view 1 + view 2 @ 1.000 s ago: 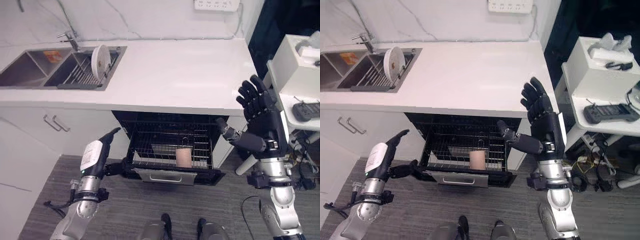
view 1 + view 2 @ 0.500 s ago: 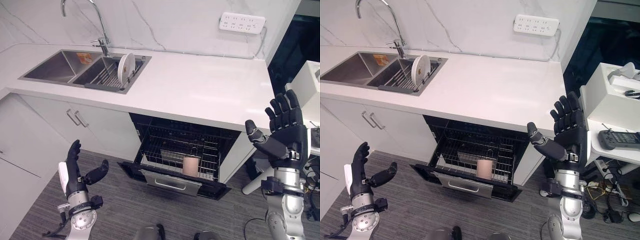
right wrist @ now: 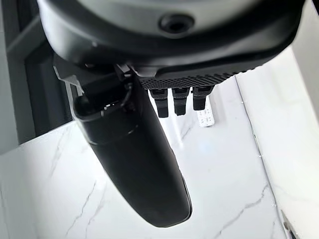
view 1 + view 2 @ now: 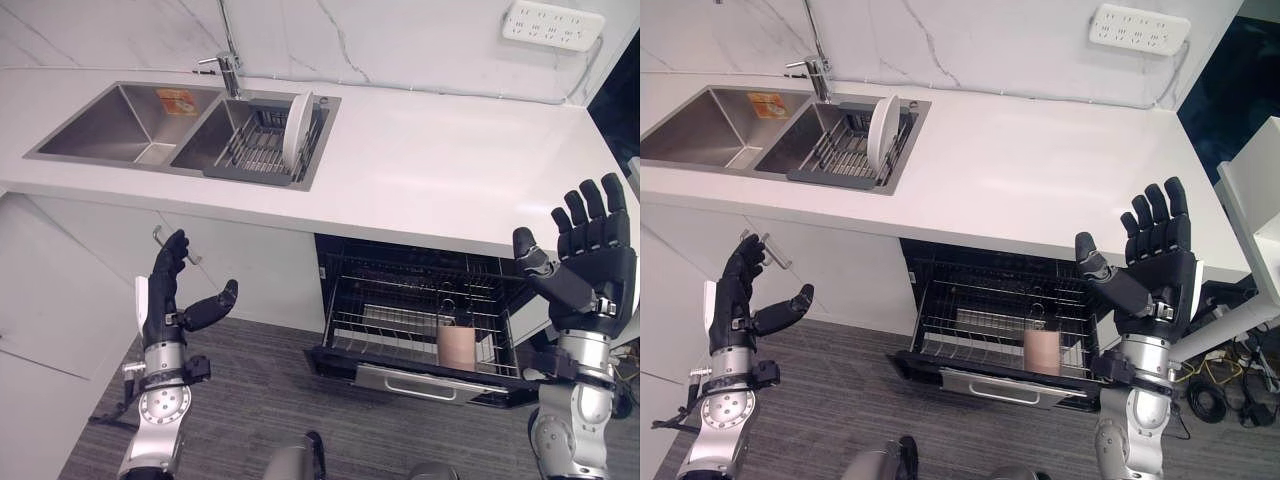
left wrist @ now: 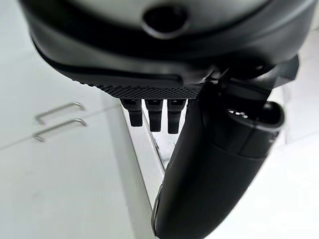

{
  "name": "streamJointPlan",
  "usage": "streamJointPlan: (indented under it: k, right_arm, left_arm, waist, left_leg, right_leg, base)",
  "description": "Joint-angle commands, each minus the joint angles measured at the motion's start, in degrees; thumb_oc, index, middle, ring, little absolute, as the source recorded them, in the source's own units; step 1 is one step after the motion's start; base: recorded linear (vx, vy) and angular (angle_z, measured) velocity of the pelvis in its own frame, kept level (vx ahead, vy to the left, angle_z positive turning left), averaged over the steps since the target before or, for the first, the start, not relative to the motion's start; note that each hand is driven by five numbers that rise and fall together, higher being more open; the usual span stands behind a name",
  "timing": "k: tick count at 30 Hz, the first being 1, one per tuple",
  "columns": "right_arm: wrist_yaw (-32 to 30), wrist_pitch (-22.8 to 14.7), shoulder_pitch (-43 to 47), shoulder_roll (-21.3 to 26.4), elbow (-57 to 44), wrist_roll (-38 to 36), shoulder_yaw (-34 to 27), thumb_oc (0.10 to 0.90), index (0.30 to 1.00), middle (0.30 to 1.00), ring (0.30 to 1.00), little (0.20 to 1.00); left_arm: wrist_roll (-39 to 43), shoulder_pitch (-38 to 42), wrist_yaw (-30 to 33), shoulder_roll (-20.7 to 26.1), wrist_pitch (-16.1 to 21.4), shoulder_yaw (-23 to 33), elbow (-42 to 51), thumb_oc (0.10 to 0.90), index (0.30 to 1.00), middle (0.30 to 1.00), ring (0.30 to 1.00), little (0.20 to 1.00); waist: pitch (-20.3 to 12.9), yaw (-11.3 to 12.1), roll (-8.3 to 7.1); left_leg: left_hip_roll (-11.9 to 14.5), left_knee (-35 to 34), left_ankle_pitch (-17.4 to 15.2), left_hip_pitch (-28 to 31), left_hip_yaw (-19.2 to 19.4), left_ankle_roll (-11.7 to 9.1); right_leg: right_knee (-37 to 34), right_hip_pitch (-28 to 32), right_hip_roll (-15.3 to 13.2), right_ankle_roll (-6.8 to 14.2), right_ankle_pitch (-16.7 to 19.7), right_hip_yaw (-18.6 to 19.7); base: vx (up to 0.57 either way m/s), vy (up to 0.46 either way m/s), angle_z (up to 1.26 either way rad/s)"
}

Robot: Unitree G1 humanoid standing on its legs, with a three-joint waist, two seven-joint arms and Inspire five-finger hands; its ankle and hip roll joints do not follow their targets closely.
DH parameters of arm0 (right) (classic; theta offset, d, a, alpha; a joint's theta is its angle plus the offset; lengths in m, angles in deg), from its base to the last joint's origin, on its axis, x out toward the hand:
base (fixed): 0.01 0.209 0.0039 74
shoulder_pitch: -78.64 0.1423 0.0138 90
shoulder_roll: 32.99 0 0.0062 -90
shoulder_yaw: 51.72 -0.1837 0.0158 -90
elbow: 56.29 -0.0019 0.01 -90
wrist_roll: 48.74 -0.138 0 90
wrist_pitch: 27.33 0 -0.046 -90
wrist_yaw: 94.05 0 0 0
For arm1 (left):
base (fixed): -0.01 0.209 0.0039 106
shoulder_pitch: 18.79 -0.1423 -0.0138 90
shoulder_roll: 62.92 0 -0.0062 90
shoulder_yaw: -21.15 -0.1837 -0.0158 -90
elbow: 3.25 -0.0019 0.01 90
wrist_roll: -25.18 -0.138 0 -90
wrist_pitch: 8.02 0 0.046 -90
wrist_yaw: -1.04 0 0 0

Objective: Place the dishes in the dishwasher.

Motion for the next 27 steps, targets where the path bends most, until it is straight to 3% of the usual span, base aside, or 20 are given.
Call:
streamJointPlan:
  k: [1, 3, 5, 6, 8, 9, 11, 15, 19, 23, 24, 25, 26, 27]
  right_arm:
    - [-1.3, -5.3, 5.0, 6.7, -5.5, -0.7, -4.2, 0.800, 0.900, 0.900, 0.900, 0.900]
    - [-1.1, -5.2, 5.2, 6.9, -5.3, -1.7, -4.3, 0.800, 0.900, 0.900, 0.900, 0.900]
    - [-2.8, -6.2, 5.6, 7.2, -4.7, -2.4, -4.2, 0.800, 0.900, 0.900, 0.900, 0.900]
    - [-2.7, -6.6, 5.9, 7.2, -4.2, -3.1, -4.1, 0.800, 0.900, 0.900, 0.900, 0.900]
    - [-5.0, -6.5, 6.8, 7.8, -4.7, -3.8, -4.2, 0.800, 0.900, 0.900, 0.900, 0.900]
    - [-5.7, -6.1, 7.3, 7.9, -5.7, -2.9, -4.3, 0.800, 0.900, 0.900, 0.900, 0.900]
    - [-7.4, -5.7, 7.2, 8.5, -6.7, -1.7, -4.6, 0.800, 0.900, 0.900, 0.900, 0.900]
    - [-10.2, -4.0, 7.6, 8.4, -7.4, -2.1, -4.5, 0.800, 0.900, 0.900, 0.900, 0.900]
    - [-11.7, -0.6, 7.2, 8.0, -9.3, -0.9, -3.5, 0.800, 0.900, 0.900, 0.900, 0.900]
    - [-8.3, 1.5, 6.3, 8.3, -9.3, -2.2, -3.1, 0.800, 0.900, 0.900, 0.900, 0.900]
    - [-7.6, 1.6, 6.0, 8.7, -9.1, -2.2, -2.8, 0.800, 0.900, 0.900, 0.900, 0.900]
    - [-5.9, 0.6, 7.5, 9.5, -7.4, -3.3, -1.5, 0.800, 0.900, 0.900, 0.900, 0.900]
    - [-6.3, 0.3, 8.2, 9.6, -6.8, -2.5, -1.1, 0.800, 0.900, 0.900, 0.900, 0.900]
    - [-7.2, 0.6, 8.6, 9.5, -6.9, -1.8, -0.5, 0.800, 0.900, 0.900, 0.900, 0.900]
  left_arm:
    - [2.4, -1.4, 0.2, 3.2, -1.2, 3.5, 7.9, 0.800, 0.900, 0.900, 0.900, 0.900]
    - [5.4, -1.7, -1.7, 3.2, -4.6, 3.1, 5.7, 0.800, 0.900, 0.900, 0.900, 0.900]
    - [21.7, -3.0, -11.5, 0.6, -18.1, 2.2, 1.0, 0.800, 0.900, 0.900, 0.900, 0.900]
    - [26.1, -3.7, -15.0, -1.5, -21.3, 1.6, -1.7, 0.800, 0.900, 0.900, 0.900, 0.900]
    - [29.4, -5.6, -22.5, -5.6, -26.9, -2.5, -8.9, 0.800, 0.900, 0.900, 0.900, 0.900]
    - [28.8, -6.8, -25.5, -7.3, -29.5, -4.1, -11.7, 0.800, 0.900, 0.900, 0.900, 0.900]
    - [24.4, -7.5, -26.0, -8.1, -32.9, -5.9, -14.9, 0.800, 0.900, 0.900, 0.900, 0.900]
    - [10.1, -8.8, -24.4, -10.6, -32.9, -10.0, -27.7, 0.800, 0.900, 0.900, 0.900, 0.900]
    - [9.8, -8.6, -18.5, -14.6, -36.2, -8.7, -39.3, 0.800, 0.900, 0.900, 0.900, 0.900]
    - [5.7, -6.7, -15.0, -14.1, -34.2, -7.3, -42.9, 0.800, 0.900, 0.900, 0.900, 0.900]
    - [5.7, -6.5, -15.4, -13.8, -35.2, -7.3, -42.7, 0.800, 0.900, 0.900, 0.900, 0.900]
    - [6.6, -6.5, -16.5, -14.1, -37.6, -7.1, -42.4, 0.800, 0.900, 0.900, 0.900, 0.900]
    - [6.6, -6.2, -17.1, -14.2, -38.3, -7.4, -43.0, 0.800, 0.900, 0.900, 0.900, 0.900]
    - [7.1, -5.2, -17.8, -14.9, -40.7, -7.7, -45.4, 0.800, 0.900, 0.900, 0.900, 0.900]
  waist:
    - [-3.7, 0.9, 3.33]
    - [-3.5, 1.5, 2.83]
    - [-3.2, 2.1, 2.11]
    - [-3.1, 2.3, 2.03]
    - [-2.8, 1.7, 1.74]
    - [-2.6, 1.9, 2.12]
    - [-2.6, 1.7, 2.14]
    - [-2.9, 1.1, 1.81]
    - [-3.6, 0.7, 1.02]
    - [-3.5, 0.4, -0.07]
    - [-3.0, 1.1, -0.68]
    - [-1.1, 2.9, -0.57]
    - [-0.9, 3.2, -0.53]
    - [-1.5, 3.1, -0.35]
  left_leg:
    - [4.4, -7.2, -1.6, 4.3, -0.6, -4.8]
    - [4.1, -7.2, -2.7, 4.7, 2.2, -4.2]
    - [2.7, -7.2, -3.1, 4.9, 4.3, -4.2]
    - [2.5, -7.2, -3.0, 5.1, 4.6, -4.2]
    - [0.7, -7.2, -2.8, 4.8, 3.6, -3.8]
    - [1.1, -7.2, -2.8, 5.0, 4.6, -4.0]
    - [0.7, -7.2, -2.9, 4.7, 4.7, -3.9]
    - [1.1, -7.2, -2.5, 4.4, 5.8, -4.4]
    - [1.7, -7.2, -2.5, 4.6, 7.3, -4.9]
    - [0.2, -7.2, -2.0, 7.1, 8.2, -4.5]
    - [-0.7, -7.2, -1.0, 7.0, 6.4, -4.8]
    - [2.1, -7.2, 3.2, 2.0, 2.2, -7.3]
    - [2.9, -7.2, 4.4, 1.1, 2.8, -7.8]
    - [4.3, -7.2, 3.2, 0.3, 4.3, -8.2]
  right_leg:
    - [5.2, -1.3, 11.3, 0.5, -9.4, -10.6]
    - [5.9, -1.9, 14.7, 0.3, -11.0, -13.4]
    - [2.1, -1.1, 18.3, -0.9, -11.0, -16.8]
    - [0.2, -0.5, 18.3, -1.3, -10.9, -17.5]
    - [-1.3, -1.2, 20.0, -2.5, -11.9, -14.7]
    - [-1.3, -1.1, 19.3, -3.1, -13.5, -16.0]
    - [-1.3, -1.6, 18.9, -3.0, -13.5, -15.5]
    - [-1.3, -1.8, 19.0, -3.3, -15.1, -14.9]
    - [-1.3, -1.6, 19.3, -4.1, -17.6, -14.3]
    - [-1.3, -1.4, 18.7, -5.5, -19.1, -13.7]
    - [-1.3, -0.9, 18.3, -5.8, -18.9, -12.8]
    - [-1.3, 0.3, 19.0, -5.6, -18.8, -10.4]
    - [-1.3, 0.7, 19.0, -5.8, -19.1, -10.3]
    - [-1.3, 2.0, 18.3, -5.4, -20.9, -11.0]
  base:
    - [-0.04, 0.201, -0.79]
    - [-0.02, 0.151, -1.19]
    - [-0.02, 0.093, -0.77]
    - [0.00, 0.024, -0.52]
    - [0.00, 0.032, -0.63]
    - [0.00, 0.048, -0.32]
    - [0.01, 0.025, -0.25]
    - [0.02, -0.048, -0.04]
    - [0.03, -0.074, -0.22]
    - [0.03, -0.038, -0.14]
    - [0.00, 0.117, -0.02]
    - [0.00, 0.166, -0.10]
    - [0.08, 0.287, -0.46]
    - [0.11, 0.173, -0.49]
